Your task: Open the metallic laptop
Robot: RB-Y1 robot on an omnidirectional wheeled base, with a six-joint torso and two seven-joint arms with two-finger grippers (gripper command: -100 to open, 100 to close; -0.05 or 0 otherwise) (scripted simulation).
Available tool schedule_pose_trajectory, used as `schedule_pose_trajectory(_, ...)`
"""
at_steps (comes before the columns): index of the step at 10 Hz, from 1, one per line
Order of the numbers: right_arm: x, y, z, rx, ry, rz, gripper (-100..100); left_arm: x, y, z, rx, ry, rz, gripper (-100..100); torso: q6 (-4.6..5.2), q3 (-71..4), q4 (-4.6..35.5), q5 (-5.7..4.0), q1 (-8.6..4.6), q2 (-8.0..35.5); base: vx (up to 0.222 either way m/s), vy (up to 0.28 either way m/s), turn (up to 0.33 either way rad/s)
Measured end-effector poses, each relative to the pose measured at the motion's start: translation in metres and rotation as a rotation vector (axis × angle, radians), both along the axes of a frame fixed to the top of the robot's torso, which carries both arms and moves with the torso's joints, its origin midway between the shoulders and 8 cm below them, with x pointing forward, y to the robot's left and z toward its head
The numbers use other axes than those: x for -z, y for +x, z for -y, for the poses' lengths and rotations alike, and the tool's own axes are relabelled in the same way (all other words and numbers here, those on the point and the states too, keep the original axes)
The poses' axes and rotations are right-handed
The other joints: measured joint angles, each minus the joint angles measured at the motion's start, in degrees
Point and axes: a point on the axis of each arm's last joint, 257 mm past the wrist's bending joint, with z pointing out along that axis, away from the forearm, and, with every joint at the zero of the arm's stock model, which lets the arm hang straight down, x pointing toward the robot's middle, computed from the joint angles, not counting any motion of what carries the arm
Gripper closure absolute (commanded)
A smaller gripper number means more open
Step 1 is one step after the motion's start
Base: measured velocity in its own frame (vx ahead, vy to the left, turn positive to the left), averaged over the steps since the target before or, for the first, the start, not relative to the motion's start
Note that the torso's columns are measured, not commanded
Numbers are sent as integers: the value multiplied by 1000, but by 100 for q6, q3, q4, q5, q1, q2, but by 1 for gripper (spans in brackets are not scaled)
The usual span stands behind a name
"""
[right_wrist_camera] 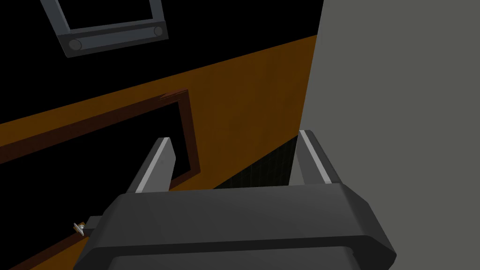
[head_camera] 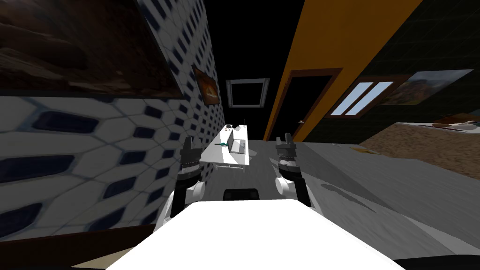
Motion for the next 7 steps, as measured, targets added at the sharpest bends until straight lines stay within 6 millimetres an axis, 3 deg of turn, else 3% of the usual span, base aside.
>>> schedule_pose_trajectory(2, 0, 0, 0, 0, 0, 0, 0, 0, 0, 0, 0, 0, 0, 0, 0, -1200, 600, 0, 0, 597, 0, 0, 0)
schedule_pose_trajectory(7, 0, 0, 0, 0, 0, 0, 0, 0, 0, 0, 0, 0, 0, 0, 0, -5381, 2691, 0, 0, 2692, 0, 0, 0)
